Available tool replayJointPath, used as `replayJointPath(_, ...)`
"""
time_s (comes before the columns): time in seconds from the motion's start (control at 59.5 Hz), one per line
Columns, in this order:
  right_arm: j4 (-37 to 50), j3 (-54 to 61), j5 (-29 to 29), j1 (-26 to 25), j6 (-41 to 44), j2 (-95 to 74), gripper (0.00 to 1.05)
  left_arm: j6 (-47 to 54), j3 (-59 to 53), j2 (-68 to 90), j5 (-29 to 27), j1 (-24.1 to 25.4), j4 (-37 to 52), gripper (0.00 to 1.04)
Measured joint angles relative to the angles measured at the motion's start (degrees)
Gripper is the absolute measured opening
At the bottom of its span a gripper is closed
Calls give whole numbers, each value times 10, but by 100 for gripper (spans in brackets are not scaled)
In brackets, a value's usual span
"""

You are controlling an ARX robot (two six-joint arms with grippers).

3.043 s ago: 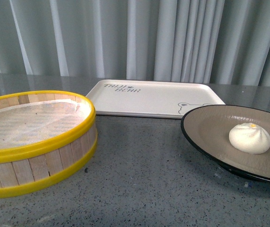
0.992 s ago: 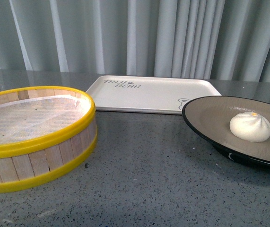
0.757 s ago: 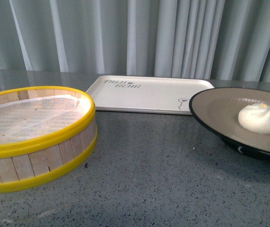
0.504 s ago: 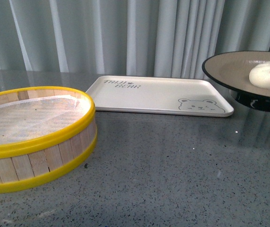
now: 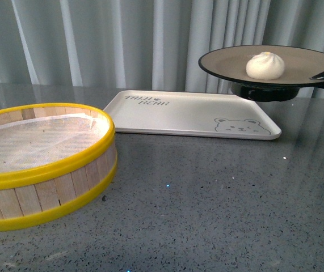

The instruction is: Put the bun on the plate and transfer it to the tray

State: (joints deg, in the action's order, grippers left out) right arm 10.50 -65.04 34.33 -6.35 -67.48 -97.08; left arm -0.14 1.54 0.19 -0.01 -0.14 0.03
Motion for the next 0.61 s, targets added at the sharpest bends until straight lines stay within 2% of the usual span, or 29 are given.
replayJointPath(0.387,-55,-182,-8,6,-7,-150,3,0,0,0,0,0,0,98)
replayJointPath(0.605,-79,-287,9,27,-9,-243,3,0,0,0,0,0,0,98)
